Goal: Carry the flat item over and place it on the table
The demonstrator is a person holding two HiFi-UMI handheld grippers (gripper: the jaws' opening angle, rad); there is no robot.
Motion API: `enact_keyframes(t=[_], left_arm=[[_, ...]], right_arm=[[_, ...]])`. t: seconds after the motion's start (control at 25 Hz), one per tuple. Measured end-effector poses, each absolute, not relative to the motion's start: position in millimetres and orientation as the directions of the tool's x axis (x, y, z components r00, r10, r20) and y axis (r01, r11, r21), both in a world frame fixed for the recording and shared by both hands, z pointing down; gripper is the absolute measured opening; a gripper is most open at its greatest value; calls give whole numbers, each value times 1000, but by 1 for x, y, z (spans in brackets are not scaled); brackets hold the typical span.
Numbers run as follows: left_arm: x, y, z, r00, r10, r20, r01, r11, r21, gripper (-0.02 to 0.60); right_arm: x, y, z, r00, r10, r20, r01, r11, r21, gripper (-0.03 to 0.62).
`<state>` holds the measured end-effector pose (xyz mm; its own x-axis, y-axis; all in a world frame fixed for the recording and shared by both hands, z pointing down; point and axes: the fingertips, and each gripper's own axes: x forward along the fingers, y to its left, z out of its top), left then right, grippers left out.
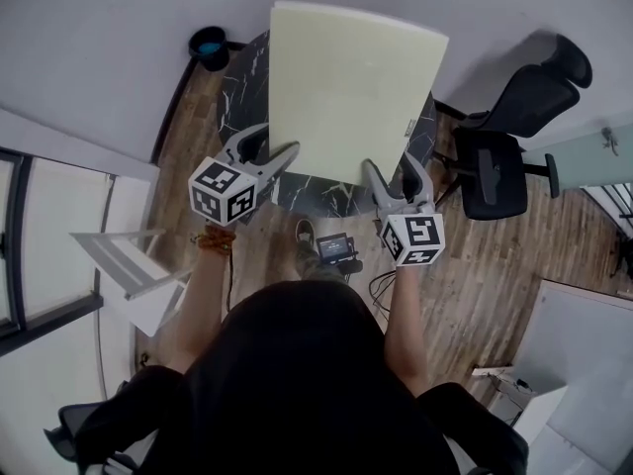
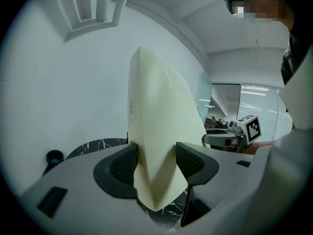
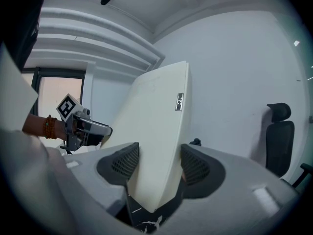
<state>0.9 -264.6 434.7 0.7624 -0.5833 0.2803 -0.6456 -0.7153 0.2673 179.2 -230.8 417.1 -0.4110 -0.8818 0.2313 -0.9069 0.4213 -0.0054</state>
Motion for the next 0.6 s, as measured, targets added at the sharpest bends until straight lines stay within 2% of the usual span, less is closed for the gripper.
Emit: enact_keyframes(t=[0.6], left_arm=[[-4,-287,452,746,-595,300,-665,-684,298,244]], right_arm=[[175,-259,433,-438,-861,258,-894,448,-22,267]])
